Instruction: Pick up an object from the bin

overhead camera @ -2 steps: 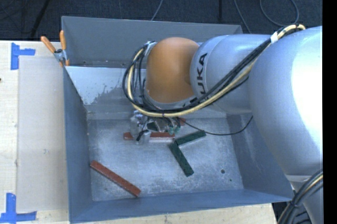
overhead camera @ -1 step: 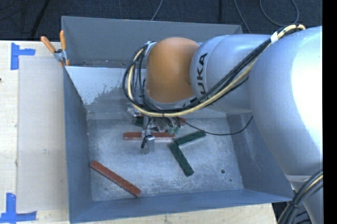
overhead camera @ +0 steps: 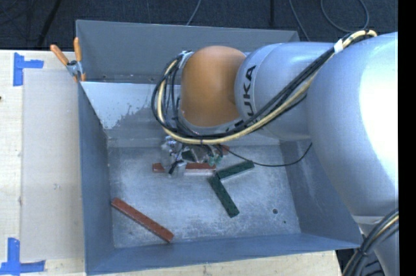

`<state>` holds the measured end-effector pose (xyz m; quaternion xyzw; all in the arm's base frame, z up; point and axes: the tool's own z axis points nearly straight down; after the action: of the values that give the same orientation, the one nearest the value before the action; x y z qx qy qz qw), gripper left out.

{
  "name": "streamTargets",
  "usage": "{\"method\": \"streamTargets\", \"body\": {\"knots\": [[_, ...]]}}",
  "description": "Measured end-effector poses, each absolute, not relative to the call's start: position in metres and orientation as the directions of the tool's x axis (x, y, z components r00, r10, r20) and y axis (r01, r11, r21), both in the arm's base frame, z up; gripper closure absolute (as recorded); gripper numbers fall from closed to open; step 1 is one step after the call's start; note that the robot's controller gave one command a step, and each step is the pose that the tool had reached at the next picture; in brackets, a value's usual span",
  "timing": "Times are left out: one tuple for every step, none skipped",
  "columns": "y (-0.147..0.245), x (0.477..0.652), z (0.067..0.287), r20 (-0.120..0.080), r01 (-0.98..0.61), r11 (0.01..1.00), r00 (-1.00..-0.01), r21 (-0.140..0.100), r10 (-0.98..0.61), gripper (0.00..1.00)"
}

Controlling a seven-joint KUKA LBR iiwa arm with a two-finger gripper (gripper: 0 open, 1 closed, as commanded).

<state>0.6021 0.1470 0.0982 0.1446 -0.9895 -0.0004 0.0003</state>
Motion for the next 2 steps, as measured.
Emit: {"method": "streamTargets", "body": {"knots": [[0.1468,0.6022,0.0982,0.001,-0.286,0.958,-0.958,0.001,-0.286,0.0],[0.1467,0.6022,0.0981,0.001,-0.285,0.959,-0.959,0.001,-0.285,1.0]]}}
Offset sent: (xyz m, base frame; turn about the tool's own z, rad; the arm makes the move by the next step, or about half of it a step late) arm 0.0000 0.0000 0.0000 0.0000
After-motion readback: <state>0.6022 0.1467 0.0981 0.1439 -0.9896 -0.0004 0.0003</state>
